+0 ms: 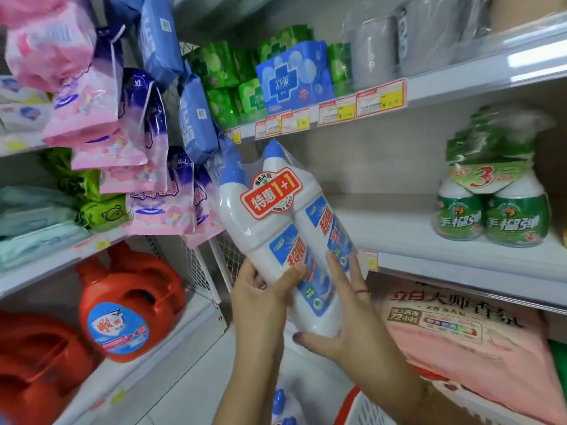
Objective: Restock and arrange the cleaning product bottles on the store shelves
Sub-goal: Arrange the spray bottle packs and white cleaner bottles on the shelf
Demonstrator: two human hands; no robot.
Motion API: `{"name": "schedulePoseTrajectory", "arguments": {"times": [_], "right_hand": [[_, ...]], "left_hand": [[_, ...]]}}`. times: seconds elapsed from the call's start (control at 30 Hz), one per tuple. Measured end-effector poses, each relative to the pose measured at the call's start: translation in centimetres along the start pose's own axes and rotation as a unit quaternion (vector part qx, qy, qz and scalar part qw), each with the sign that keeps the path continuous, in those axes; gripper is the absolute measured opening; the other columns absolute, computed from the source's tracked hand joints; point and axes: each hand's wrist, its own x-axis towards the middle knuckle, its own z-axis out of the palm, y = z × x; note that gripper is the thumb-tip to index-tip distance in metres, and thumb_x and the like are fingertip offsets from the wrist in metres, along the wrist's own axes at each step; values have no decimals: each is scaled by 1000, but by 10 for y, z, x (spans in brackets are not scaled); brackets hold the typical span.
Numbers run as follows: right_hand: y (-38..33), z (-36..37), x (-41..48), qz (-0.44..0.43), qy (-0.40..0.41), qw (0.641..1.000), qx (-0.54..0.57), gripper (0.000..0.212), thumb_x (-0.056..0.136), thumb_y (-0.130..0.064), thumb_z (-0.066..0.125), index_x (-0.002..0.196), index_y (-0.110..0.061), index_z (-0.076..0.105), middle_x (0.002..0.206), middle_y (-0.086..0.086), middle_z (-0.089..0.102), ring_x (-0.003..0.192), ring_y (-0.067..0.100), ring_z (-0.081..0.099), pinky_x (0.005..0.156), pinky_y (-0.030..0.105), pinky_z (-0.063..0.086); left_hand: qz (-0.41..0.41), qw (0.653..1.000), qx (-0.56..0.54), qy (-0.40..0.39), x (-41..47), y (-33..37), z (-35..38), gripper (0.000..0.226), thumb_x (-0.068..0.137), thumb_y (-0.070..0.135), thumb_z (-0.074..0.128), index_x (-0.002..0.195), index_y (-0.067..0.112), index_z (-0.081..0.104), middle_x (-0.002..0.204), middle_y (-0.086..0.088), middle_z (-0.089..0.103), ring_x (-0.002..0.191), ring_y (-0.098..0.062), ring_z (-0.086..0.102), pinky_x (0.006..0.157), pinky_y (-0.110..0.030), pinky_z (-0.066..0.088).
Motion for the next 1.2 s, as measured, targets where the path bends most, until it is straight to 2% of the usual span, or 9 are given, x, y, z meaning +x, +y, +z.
{"name": "schedulePoseTrajectory", "arguments": {"times": [0.13,0.23,0.37,0.53,0.7,0.83,0.9,1.03,1.2], "right_hand": [[-5,22,5,-34,103,994,-29,100,60,-55,61,138,-65,0,157,-26,-5,143,8,26,109,45,37],[-10,19,19,-82,171,982,-23,99,65,-27,78,141,-54,21,156,-18,21,136,-1,33,105,23,38],[-21,-6,36,-20,106,969,220,71,64,1,77,125,-32,59,121,-7,66,105,15,64,80,27,52],[3,-28,34,102,-135,810,561,89,47,-13,87,129,-5,52,119,28,61,88,42,65,61,47,49],[22,-31,29,166,-244,692,659,83,72,-10,71,145,-4,31,133,27,49,97,42,61,78,52,48],[34,-33,22,190,-185,723,638,68,67,-28,75,130,-12,57,140,19,47,121,44,45,100,55,13],[34,-35,23,216,-205,712,636,75,48,-35,85,118,-15,67,139,16,50,117,44,44,96,54,16],[23,-52,21,303,-211,687,625,64,95,-56,35,144,-15,39,146,18,41,126,43,46,97,45,34],[-7,-56,34,203,-287,764,542,71,47,-53,87,106,-15,74,105,20,70,77,45,68,51,40,56]], "left_hand": [[15,999,-41,-4,5,0,6,47,71,-11,73,112,5,56,98,-9,74,88,-23,72,69,-30,59],[47,998,-52,5,5,4,16,49,69,-13,75,112,5,57,99,-7,74,89,-20,72,72,-26,58],[90,994,-39,-48,7,10,17,65,61,1,84,118,16,59,114,1,71,101,-10,68,84,-21,54],[143,988,43,-35,20,28,-15,39,71,8,75,108,17,66,106,5,73,100,-2,67,83,-17,52],[41,985,150,-81,35,41,-65,84,59,23,89,134,22,51,127,7,63,111,-12,64,82,-26,53],[-120,951,66,-278,26,42,-70,69,62,23,87,122,5,59,119,-16,67,105,-31,67,79,-33,57],[-125,945,42,-299,23,43,-66,70,58,17,88,120,5,60,118,-18,67,102,-31,68,78,-35,58],[-119,964,31,-237,18,46,-55,47,64,3,68,112,3,63,107,-17,72,90,-28,71,72,-35,60],[-183,966,-65,-171,20,47,-58,29,65,7,65,91,1,76,97,-16,74,84,-25,73,72,-35,60]]}}
